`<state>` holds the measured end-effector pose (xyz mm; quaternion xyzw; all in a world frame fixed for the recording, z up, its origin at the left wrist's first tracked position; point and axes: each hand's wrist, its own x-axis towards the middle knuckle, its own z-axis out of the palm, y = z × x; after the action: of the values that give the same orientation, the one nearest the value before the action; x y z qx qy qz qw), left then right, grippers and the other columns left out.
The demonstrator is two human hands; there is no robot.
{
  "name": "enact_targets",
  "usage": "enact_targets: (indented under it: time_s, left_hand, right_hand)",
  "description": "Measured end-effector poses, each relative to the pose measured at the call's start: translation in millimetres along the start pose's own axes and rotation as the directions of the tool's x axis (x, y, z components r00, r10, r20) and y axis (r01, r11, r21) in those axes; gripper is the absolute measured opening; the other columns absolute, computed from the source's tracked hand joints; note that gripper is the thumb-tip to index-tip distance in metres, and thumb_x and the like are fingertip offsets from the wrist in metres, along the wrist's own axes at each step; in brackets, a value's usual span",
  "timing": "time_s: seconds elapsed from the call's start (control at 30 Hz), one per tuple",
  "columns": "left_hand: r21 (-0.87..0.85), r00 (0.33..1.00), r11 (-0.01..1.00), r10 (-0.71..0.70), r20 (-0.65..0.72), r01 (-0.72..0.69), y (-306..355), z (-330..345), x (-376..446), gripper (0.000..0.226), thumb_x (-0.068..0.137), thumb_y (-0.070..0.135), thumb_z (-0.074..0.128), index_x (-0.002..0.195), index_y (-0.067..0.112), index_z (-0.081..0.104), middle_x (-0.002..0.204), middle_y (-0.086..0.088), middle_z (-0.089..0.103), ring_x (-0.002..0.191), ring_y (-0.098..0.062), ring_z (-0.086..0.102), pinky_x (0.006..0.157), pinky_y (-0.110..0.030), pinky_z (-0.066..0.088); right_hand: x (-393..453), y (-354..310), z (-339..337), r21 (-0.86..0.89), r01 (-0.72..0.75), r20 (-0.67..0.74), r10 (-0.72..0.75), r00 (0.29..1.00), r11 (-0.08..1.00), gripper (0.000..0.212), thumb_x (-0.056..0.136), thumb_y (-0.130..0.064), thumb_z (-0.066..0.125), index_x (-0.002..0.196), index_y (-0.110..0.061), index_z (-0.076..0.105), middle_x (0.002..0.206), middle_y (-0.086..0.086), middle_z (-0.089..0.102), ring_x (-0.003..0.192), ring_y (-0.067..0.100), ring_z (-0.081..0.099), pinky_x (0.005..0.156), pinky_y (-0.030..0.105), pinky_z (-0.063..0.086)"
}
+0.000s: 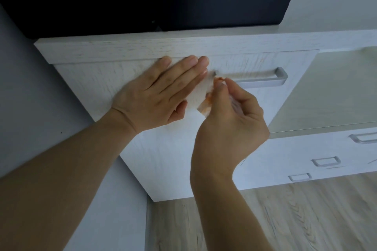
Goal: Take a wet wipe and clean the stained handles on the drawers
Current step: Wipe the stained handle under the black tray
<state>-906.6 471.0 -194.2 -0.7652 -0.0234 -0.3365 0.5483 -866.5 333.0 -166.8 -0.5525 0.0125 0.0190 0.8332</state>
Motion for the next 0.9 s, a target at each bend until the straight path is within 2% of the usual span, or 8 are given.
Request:
enact_targets:
  time_s: [0.13,0.2,0.27,0.43,0.6,0.73,0.9]
  left_hand:
    - [0.008,1.000,1.000,-0.019,-0.019,0.019,1.6,0.4,0.4,0.069,0.090,0.036,0.035,0.148,0.000,0.024,0.152,-0.013,0.026,0.142,-0.025,0.020,0.116,-0.040,0.015]
    - [0.015,1.000,1.000,-0.022,-0.020,0.022,2.9,0.6,0.6,0.069,0.090,0.037,0.035,0.148,0.001,0.024,0.151,-0.012,0.026,0.144,-0.026,0.014,0.116,-0.040,0.015]
    - [0.023,1.000,0.999,-0.025,-0.015,0.026,2.6,0.5,1.2,0.069,0.090,0.037,0.035,0.148,0.001,0.023,0.152,-0.012,0.025,0.145,-0.026,0.008,0.117,-0.041,0.014]
    - [0.030,0.999,0.999,-0.029,-0.017,0.029,2.0,-0.4,0.3,0.070,0.090,0.038,0.036,0.148,0.000,0.024,0.157,-0.016,0.009,0.145,-0.027,0.008,0.117,-0.042,0.012]
    - [0.032,1.000,0.999,-0.030,-0.001,0.030,2.6,0.4,-1.1,0.070,0.090,0.038,0.036,0.147,0.000,0.025,0.157,-0.017,0.009,0.145,-0.027,0.010,0.117,-0.042,0.012]
    - [0.035,0.999,0.999,-0.036,-0.001,0.036,2.8,1.8,-2.2,0.070,0.090,0.038,0.036,0.147,0.000,0.025,0.157,-0.017,0.009,0.145,-0.027,0.010,0.118,-0.043,0.011]
    - [0.033,0.999,0.999,-0.031,0.019,0.031,5.6,1.6,-2.8,0.070,0.089,0.038,0.037,0.147,0.000,0.027,0.157,-0.017,0.010,0.145,-0.028,0.010,0.117,-0.043,0.013]
  right_hand:
    - [24.5,-5.4,-17.3,-0.025,0.044,-0.094,-0.046,0.995,0.999,0.008,0.078,-0.012,0.072,0.077,-0.020,0.072,0.091,0.017,0.068,0.076,0.017,0.069,0.072,0.029,0.057]
    - [40.6,-9.3,-27.4,-0.026,0.060,-0.096,-0.062,0.993,0.998,0.007,0.080,-0.011,0.071,0.078,-0.017,0.072,0.093,0.017,0.069,0.073,0.014,0.069,0.071,0.025,0.058]
    - [51.5,-12.6,-35.4,-0.046,0.077,-0.069,-0.080,0.994,0.996,0.006,0.081,-0.011,0.070,0.079,-0.017,0.072,0.094,0.016,0.069,0.075,0.016,0.069,0.074,0.027,0.058]
    - [69.5,-21.0,-41.9,0.013,0.113,-0.083,-0.112,0.990,0.993,0.006,0.086,-0.007,0.065,0.088,-0.007,0.071,0.075,0.008,0.070,0.064,0.011,0.064,0.069,0.023,0.057]
    - [73.2,-24.3,-39.9,-0.032,0.140,-0.037,-0.141,0.989,0.990,0.007,0.088,-0.015,0.064,0.088,-0.014,0.071,0.073,-0.004,0.066,0.066,0.007,0.063,0.070,0.019,0.056]
    - [75.4,-24.0,-37.2,-0.148,0.156,0.022,-0.155,0.988,0.977,0.006,0.088,-0.023,0.064,0.086,-0.022,0.070,0.079,-0.009,0.069,0.083,0.009,0.068,0.081,0.025,0.056]
    - [77.9,-24.2,-40.3,-0.208,0.166,0.012,-0.167,0.986,0.964,0.006,0.088,-0.022,0.065,0.089,-0.021,0.070,0.082,-0.005,0.071,0.073,0.002,0.066,0.074,0.016,0.054]
